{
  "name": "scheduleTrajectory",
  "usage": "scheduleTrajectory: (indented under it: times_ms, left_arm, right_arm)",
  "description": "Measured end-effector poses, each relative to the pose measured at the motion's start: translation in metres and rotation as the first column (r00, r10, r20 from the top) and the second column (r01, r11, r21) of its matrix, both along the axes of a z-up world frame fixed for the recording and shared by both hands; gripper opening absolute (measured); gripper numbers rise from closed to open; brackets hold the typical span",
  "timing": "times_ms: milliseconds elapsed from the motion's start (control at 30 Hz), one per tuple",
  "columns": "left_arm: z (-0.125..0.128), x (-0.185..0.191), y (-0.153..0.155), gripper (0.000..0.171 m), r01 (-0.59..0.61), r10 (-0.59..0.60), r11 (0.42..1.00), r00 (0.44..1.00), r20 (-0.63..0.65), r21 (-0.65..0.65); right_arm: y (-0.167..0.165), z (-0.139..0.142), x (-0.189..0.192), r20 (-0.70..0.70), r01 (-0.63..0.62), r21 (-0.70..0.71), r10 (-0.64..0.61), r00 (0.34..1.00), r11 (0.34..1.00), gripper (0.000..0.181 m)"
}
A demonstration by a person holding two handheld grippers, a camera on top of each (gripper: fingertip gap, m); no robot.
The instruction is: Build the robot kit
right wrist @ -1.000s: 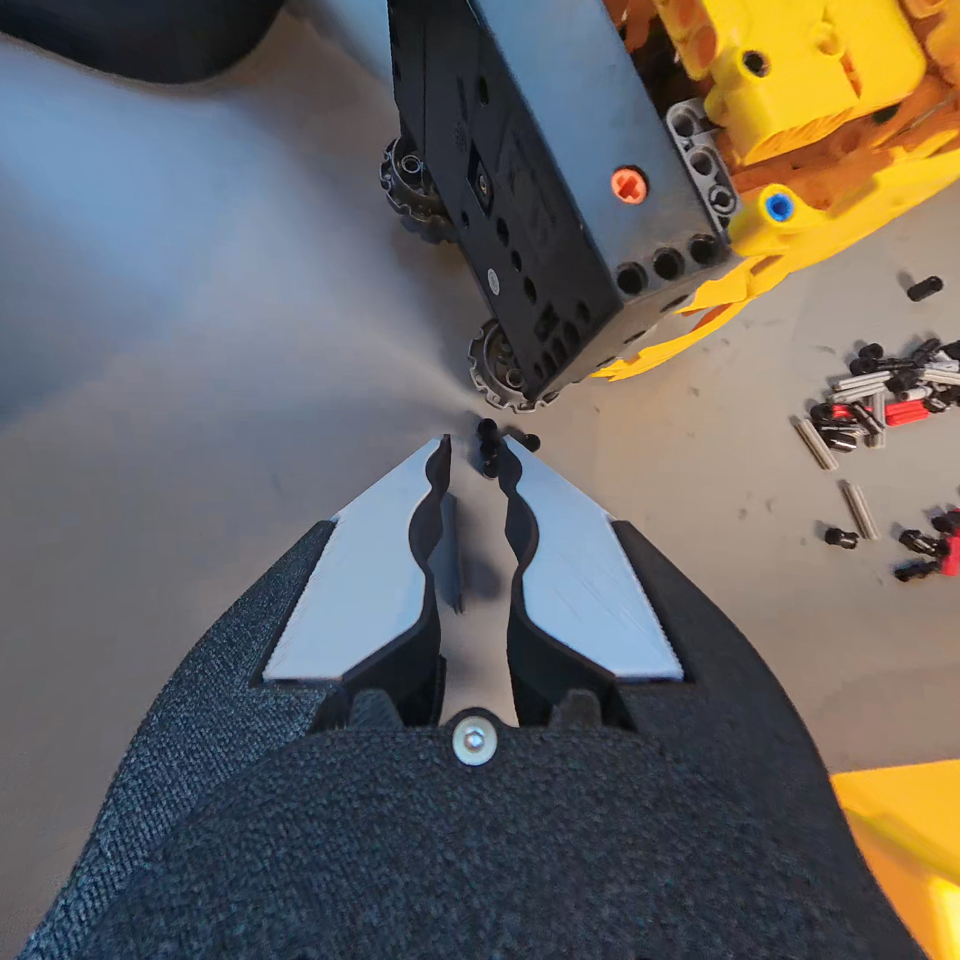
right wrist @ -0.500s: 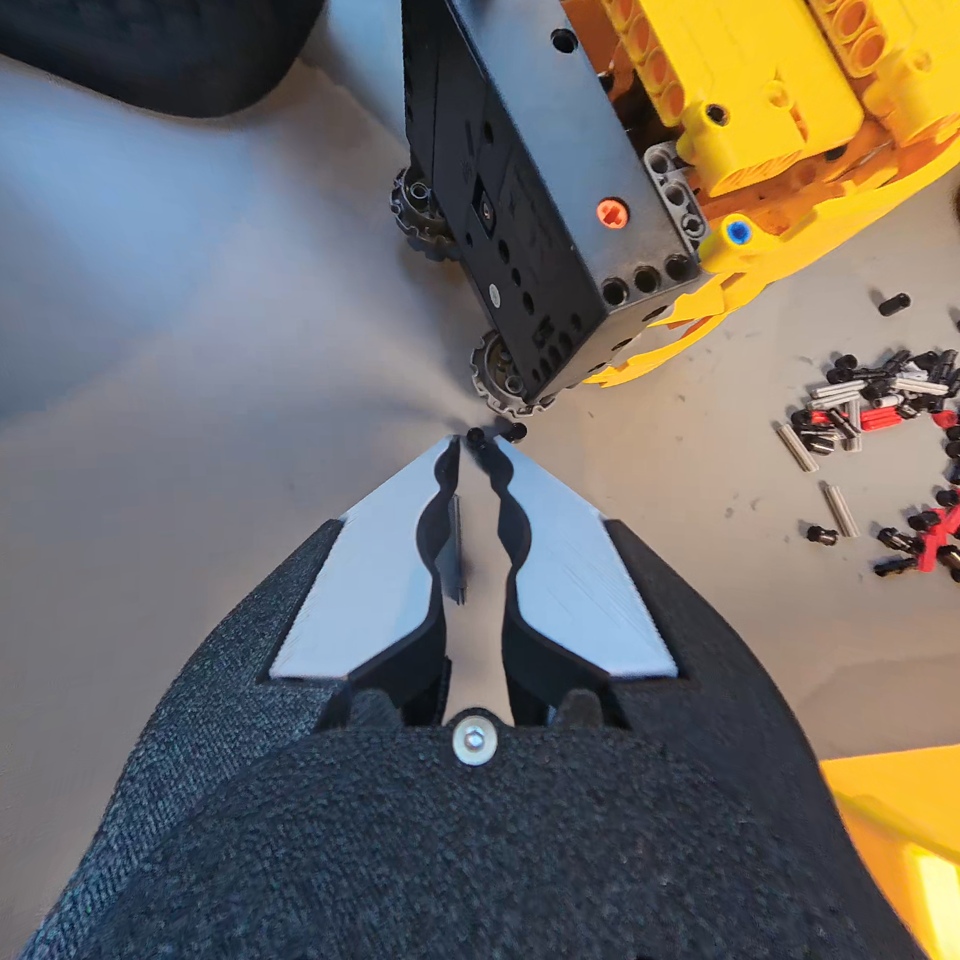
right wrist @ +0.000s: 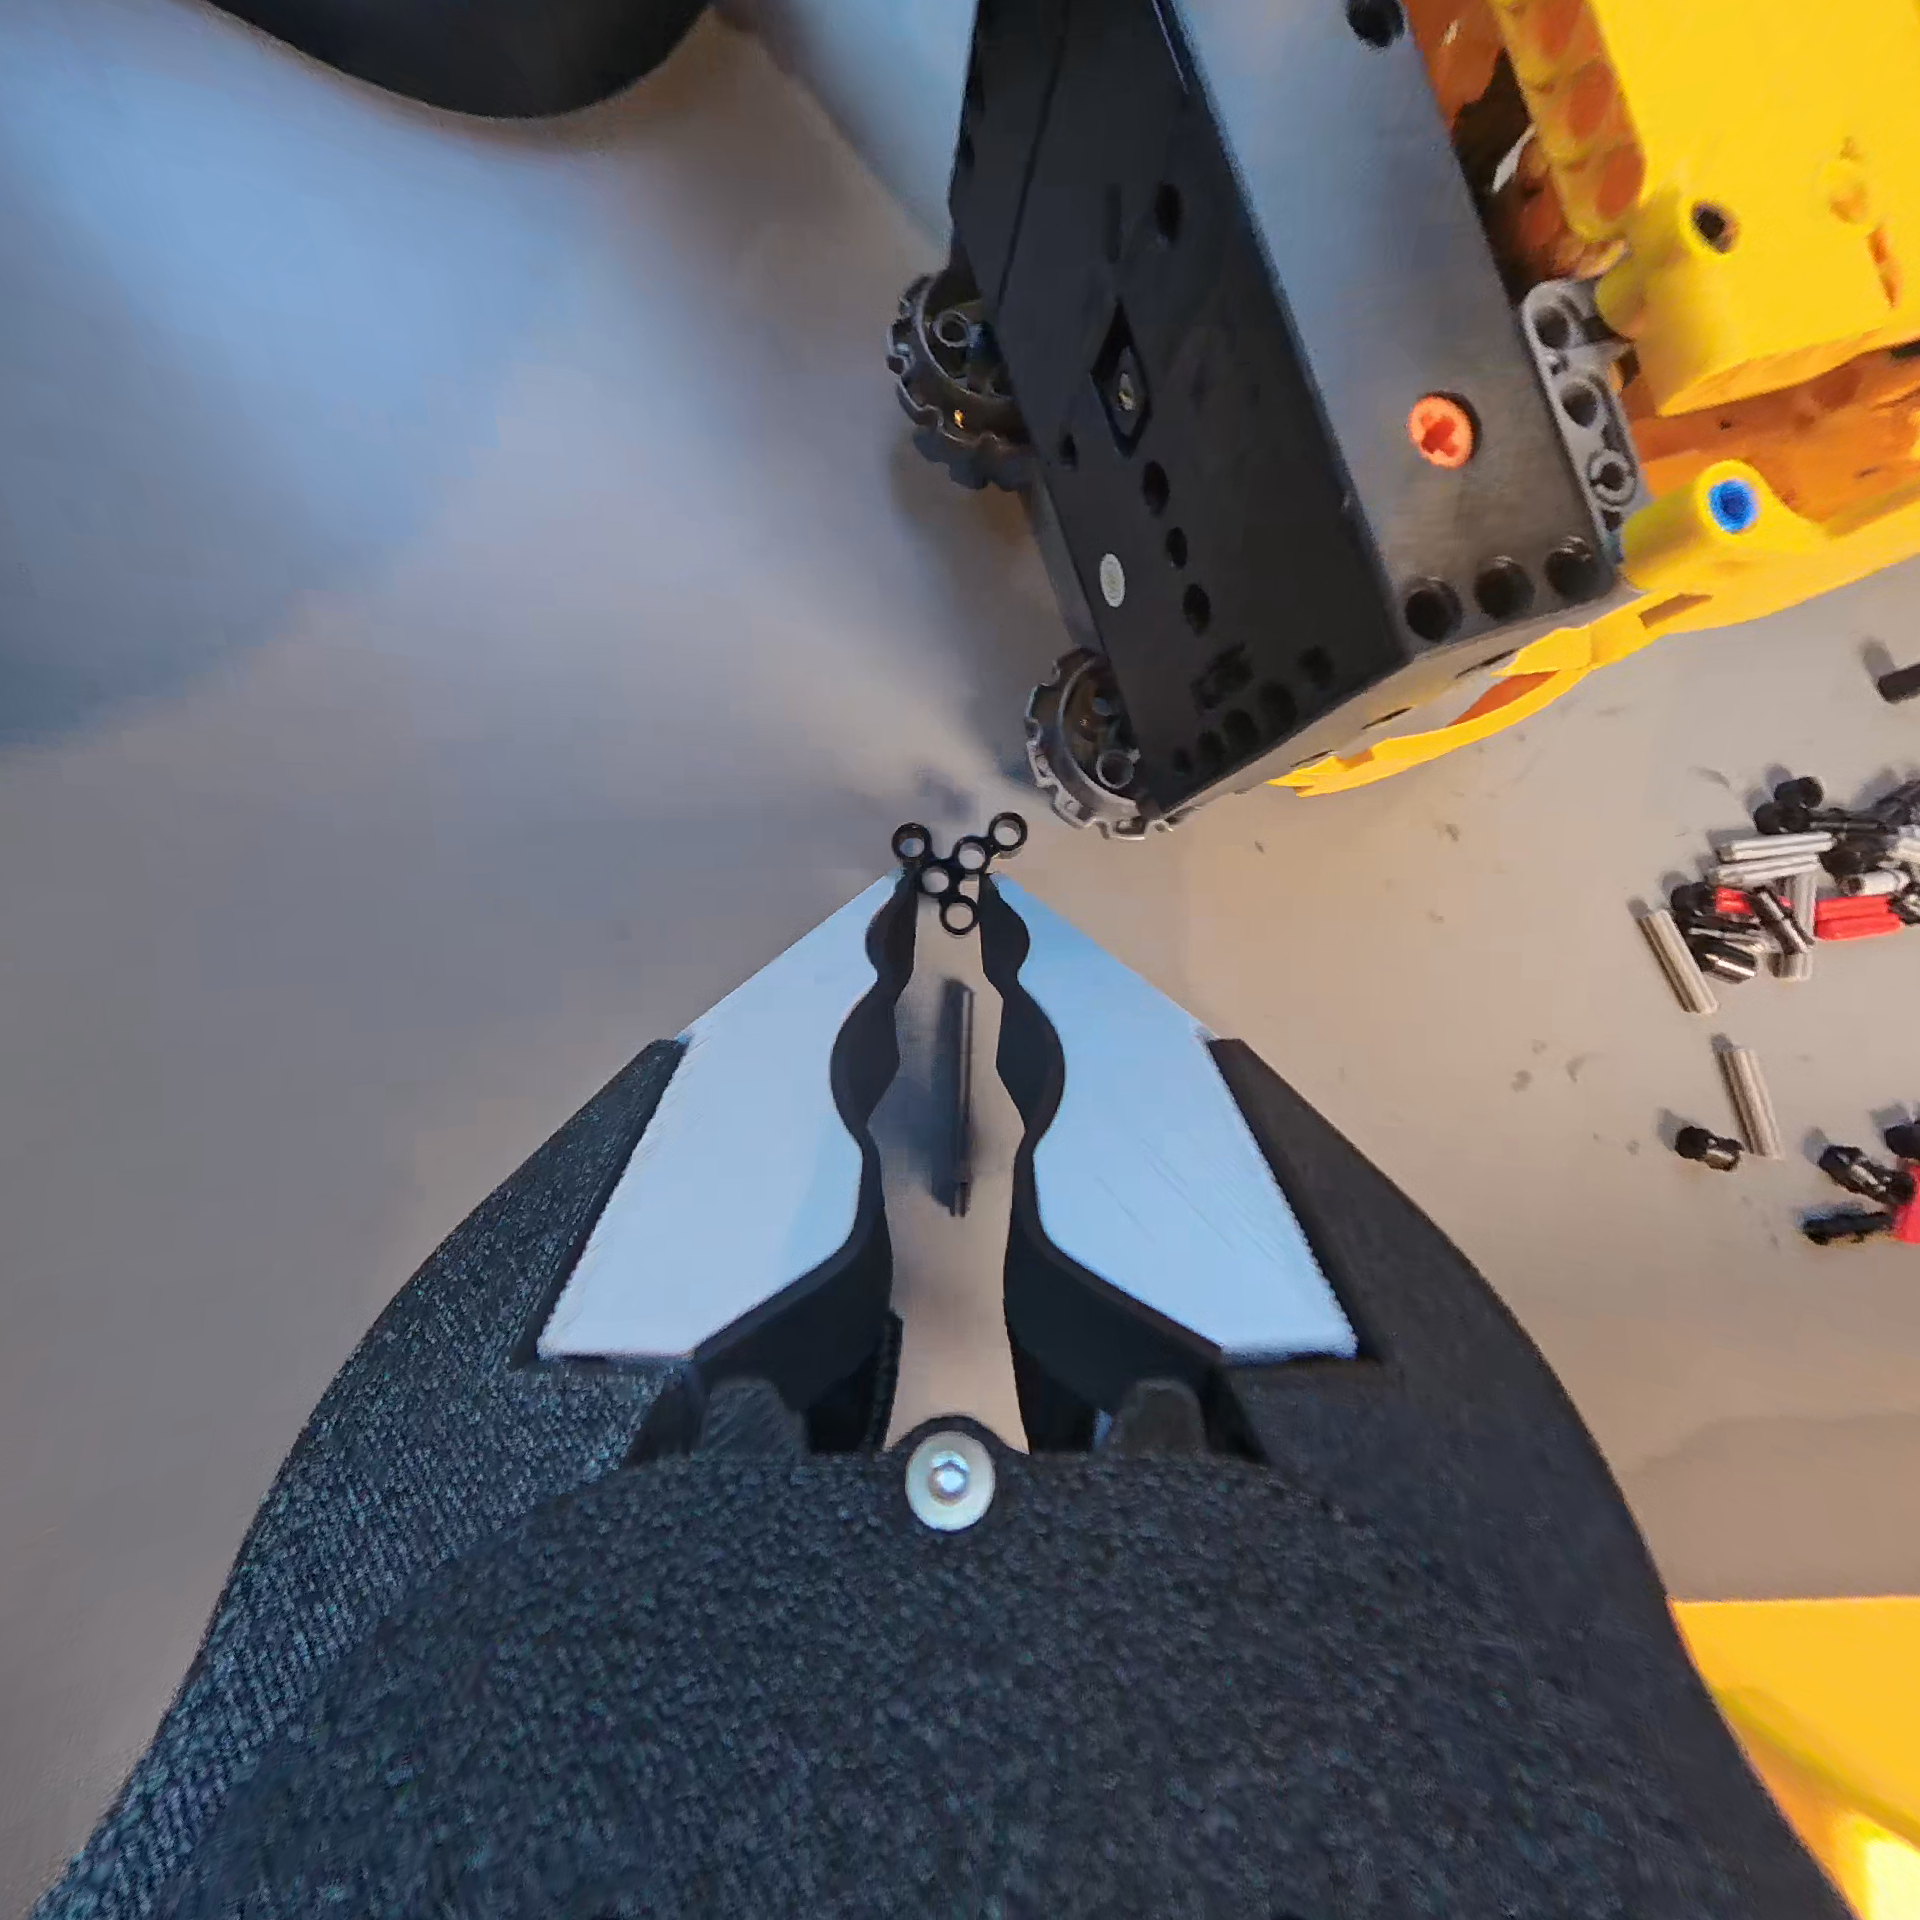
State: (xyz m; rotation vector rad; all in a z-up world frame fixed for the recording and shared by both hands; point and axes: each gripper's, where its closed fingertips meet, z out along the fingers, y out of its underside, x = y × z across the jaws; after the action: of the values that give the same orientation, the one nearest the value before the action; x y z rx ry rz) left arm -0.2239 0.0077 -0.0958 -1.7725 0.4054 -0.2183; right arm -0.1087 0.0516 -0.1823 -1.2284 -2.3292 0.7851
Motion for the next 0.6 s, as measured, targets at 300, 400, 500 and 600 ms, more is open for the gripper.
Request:
scheduleTrajectory:
  times_ms: [300,400,500,600]
  left_arm:
    - [0.041,0.087,-0.032,0.038,0.426,-0.430,0.892,0.903,-0.008,0.147]
    - [0.041,0.114,-0.030,0.034,0.536,-0.542,0.839,0.839,0.049,0.097]
    - [0.046,0.132,-0.025,0.026,0.594,-0.600,0.800,0.794,0.100,0.082]
    - [0.049,0.141,-0.013,0.021,0.592,-0.598,0.802,0.793,0.116,0.084]
  right_arm:
    - [-0.033,0.066,0.019,-0.194,-0.264,-0.058,0.249,0.949,0.963,0.012]
    - [-0.036,0.088,0.023,-0.225,-0.317,-0.031,0.303,0.926,0.948,0.012]
    - [-0.039,0.104,0.027,-0.260,-0.347,-0.010,0.333,0.906,0.938,0.012]
    - [-0.040,0.110,0.034,-0.280,-0.364,-0.010,0.347,0.895,0.931,0.012]
